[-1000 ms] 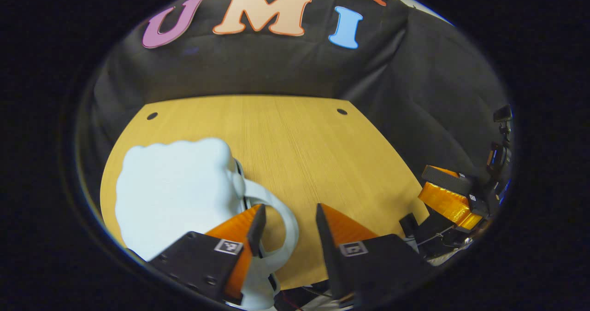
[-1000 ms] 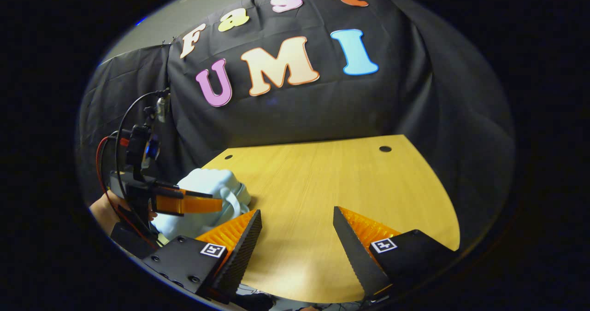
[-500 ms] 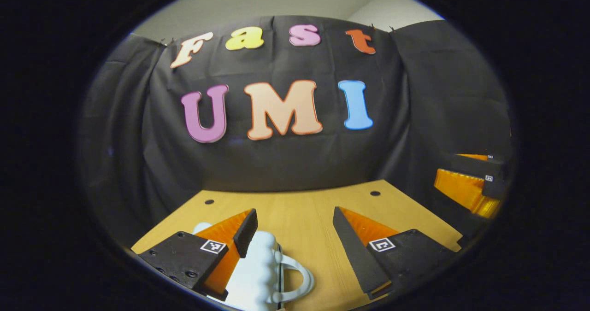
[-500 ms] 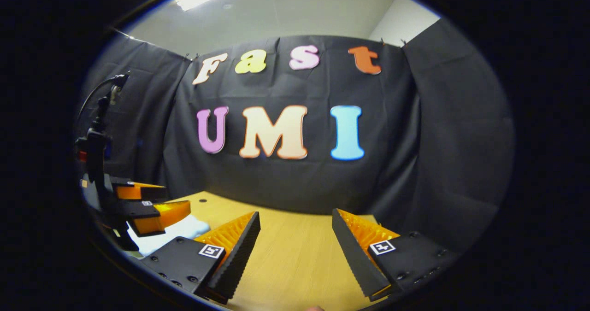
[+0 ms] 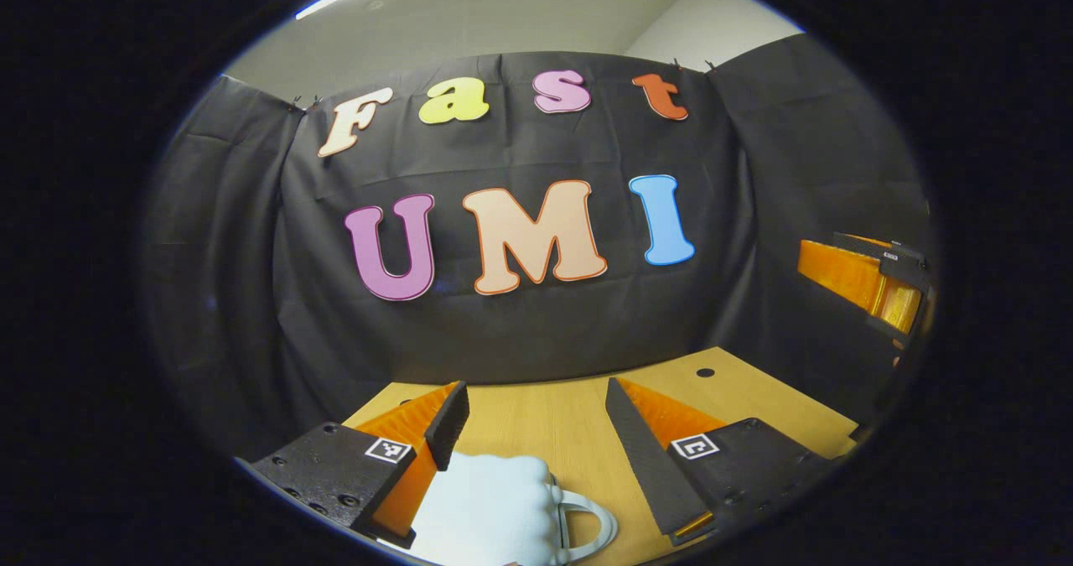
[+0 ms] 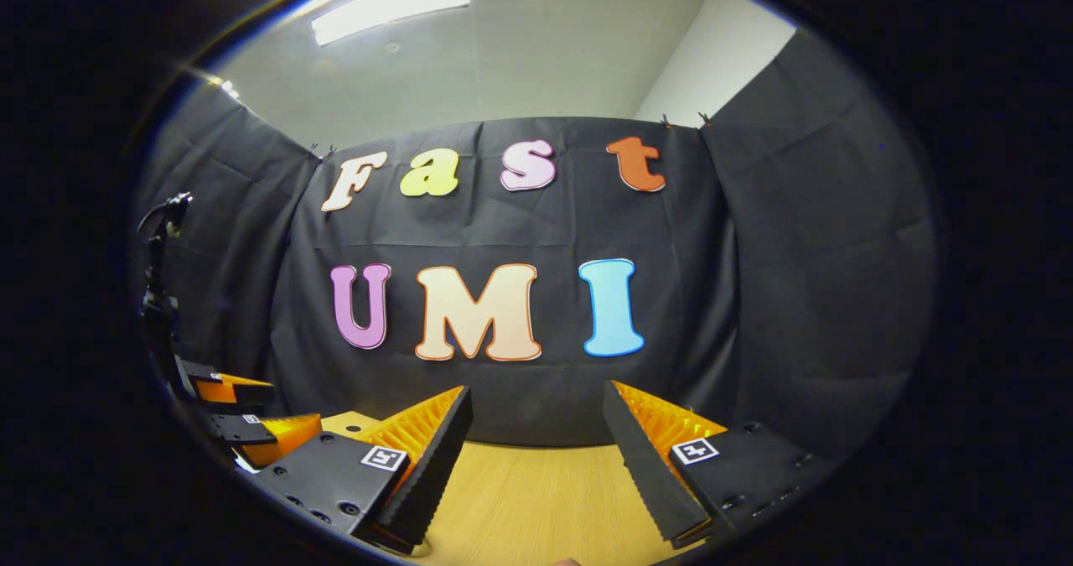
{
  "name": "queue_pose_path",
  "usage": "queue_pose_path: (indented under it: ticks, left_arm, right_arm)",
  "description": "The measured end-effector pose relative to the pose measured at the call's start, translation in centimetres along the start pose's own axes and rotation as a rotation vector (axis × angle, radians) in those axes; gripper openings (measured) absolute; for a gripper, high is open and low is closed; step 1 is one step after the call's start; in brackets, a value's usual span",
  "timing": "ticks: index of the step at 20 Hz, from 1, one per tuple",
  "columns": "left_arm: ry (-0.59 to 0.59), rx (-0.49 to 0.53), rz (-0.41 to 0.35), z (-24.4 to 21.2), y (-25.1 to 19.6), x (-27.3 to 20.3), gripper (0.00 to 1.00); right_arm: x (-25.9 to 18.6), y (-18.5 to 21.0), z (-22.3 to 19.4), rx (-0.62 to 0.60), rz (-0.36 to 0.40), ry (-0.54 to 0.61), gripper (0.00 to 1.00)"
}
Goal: First open the suitcase, pack the skin care products into it, and then close the suitcase.
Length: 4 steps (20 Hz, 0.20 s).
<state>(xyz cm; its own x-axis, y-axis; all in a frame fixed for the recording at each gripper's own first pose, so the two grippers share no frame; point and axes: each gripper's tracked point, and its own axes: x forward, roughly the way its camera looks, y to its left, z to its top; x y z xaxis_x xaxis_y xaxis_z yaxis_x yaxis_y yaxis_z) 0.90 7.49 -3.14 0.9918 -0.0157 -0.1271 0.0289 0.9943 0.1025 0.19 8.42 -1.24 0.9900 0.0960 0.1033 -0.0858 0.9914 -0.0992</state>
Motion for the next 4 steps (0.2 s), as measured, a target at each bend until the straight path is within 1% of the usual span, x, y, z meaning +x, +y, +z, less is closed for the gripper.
queue_pose_path:
  ticks: [1,2,3,4]
  left_arm:
    - [-0.002,-0.002,-0.005,0.1,0.3,0.1,0.96]
    - [0.0,-0.001,-0.011,0.1,0.6,0.2,1.0]
    - [0.003,0.001,-0.019,-0.1,0.8,0.3,0.96]
    - [0.002,0.001,-0.02,-0.1,1.1,0.3,0.96]
  right_arm:
    - [0.0,0.6,0.3,-0.024,0.004,-0.009,0.98]
    - [0.0,1.2,0.6,-0.042,0.006,-0.015,0.96]
    - [-0.1,2.0,0.9,-0.05,0.012,-0.022,0.98]
    - [-0.1,2.7,1.2,-0.053,0.018,-0.028,0.98]
